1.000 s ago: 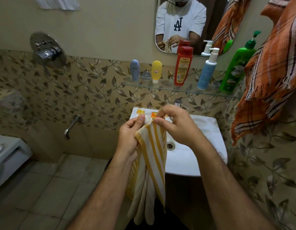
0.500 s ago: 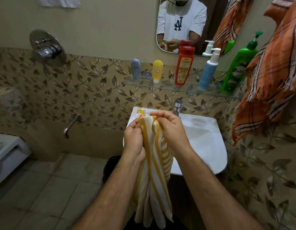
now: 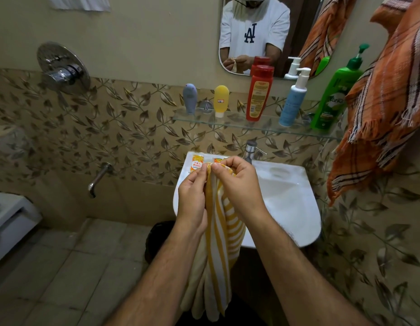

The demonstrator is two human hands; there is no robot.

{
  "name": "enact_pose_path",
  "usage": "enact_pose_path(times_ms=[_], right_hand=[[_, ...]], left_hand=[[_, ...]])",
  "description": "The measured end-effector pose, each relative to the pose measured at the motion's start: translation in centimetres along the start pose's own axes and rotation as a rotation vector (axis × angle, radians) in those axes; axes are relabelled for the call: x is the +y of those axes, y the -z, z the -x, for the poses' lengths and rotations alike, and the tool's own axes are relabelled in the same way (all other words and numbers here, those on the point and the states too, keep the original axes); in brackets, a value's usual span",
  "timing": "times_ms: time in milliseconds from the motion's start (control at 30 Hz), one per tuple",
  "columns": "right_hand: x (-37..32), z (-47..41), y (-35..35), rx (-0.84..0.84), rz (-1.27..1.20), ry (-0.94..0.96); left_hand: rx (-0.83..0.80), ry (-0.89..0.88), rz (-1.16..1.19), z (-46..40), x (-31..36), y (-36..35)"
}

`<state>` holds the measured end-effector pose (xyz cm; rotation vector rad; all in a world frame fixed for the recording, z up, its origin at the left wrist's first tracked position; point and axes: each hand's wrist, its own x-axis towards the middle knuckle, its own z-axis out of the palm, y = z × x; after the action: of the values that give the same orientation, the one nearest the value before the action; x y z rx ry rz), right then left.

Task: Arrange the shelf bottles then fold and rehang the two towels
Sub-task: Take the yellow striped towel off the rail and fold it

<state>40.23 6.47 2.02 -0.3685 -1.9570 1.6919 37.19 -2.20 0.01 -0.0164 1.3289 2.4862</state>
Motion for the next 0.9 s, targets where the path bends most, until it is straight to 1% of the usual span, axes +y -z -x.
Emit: enact_pose_path(times_ms=[200,333,600,900], right_hand=[[-0.1,0.8,-0.6,-0.009,-0.041,-0.062],[-0.3,1.2,-0.9,0.004,-0.038,-0.044],[-0.5,1.9,-0.1,0.029,-0.053,0.007],[-0.3,2.0,1.4,0.027,-0.061,0.065]], left_hand=[[0.017,-0.113,-0.064,0.4,0.0,0.0],[-0.016,-0.149,-0.115,0.5,-0.3,0.4],[0.008,-0.209,-0.184,1.1,-0.6,-0.3],[-0.057,-0.182,-0.134,2.2,-1.2,-1.3]])
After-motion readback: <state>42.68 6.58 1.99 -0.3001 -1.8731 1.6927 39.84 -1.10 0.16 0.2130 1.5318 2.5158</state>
